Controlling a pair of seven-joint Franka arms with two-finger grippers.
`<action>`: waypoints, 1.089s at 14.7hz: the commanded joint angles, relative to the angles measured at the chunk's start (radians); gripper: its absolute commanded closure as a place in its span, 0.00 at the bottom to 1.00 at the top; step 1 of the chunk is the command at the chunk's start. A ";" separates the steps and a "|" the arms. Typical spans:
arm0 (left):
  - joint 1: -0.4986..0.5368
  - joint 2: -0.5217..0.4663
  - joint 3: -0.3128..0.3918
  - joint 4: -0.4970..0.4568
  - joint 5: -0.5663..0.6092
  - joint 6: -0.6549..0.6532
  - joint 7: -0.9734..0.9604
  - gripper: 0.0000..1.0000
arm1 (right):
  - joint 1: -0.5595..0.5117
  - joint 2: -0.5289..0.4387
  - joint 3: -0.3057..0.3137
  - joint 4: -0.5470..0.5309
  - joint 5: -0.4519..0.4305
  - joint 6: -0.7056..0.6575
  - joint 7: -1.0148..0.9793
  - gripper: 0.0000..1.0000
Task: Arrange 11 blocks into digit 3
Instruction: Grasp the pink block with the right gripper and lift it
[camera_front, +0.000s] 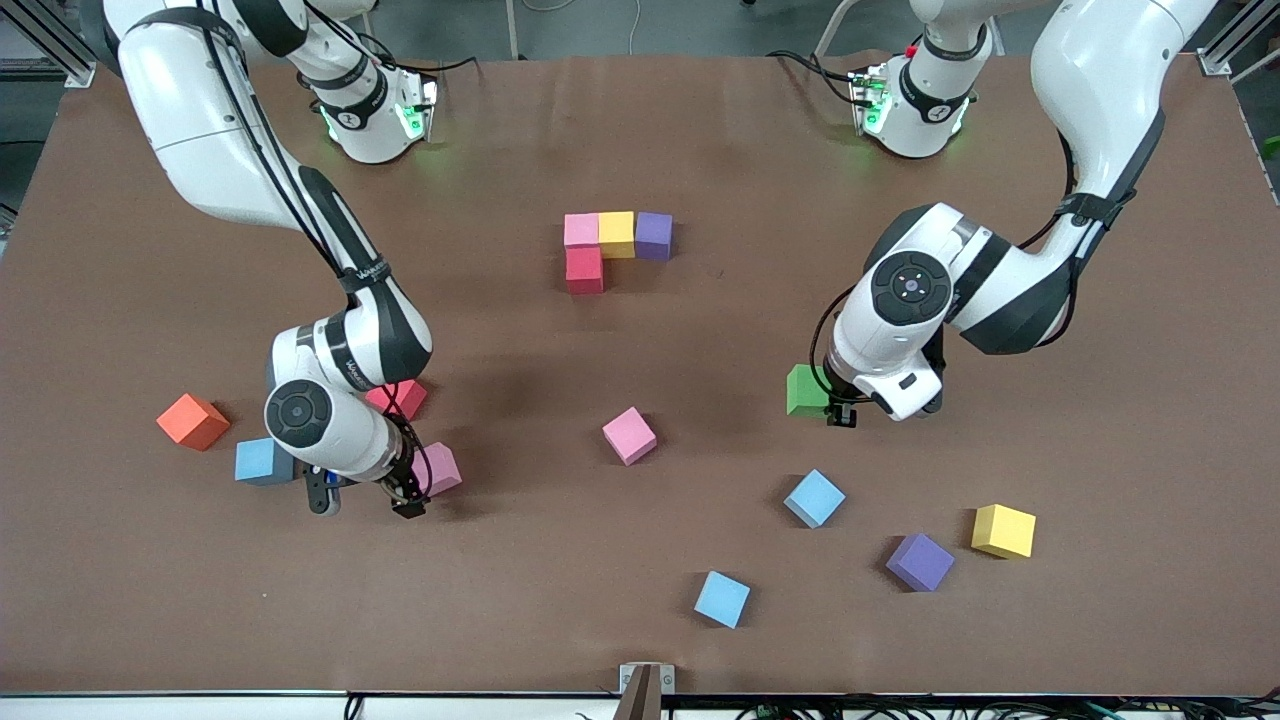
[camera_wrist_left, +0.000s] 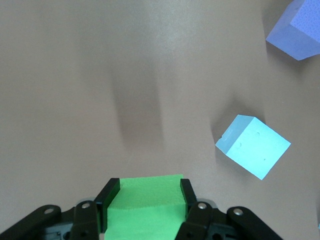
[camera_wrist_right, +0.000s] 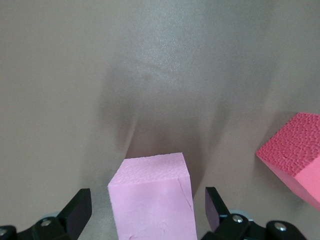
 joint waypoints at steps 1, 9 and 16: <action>-0.011 0.008 0.002 0.017 0.021 -0.018 -0.016 0.98 | -0.005 0.009 0.010 -0.011 -0.018 0.007 0.002 0.00; -0.011 0.008 0.002 0.015 0.021 -0.018 -0.016 0.98 | -0.002 0.014 0.010 -0.009 -0.018 0.004 -0.085 0.47; -0.013 0.010 0.002 0.015 0.021 -0.018 -0.018 0.98 | 0.043 0.011 0.014 -0.003 -0.018 0.001 -0.139 0.57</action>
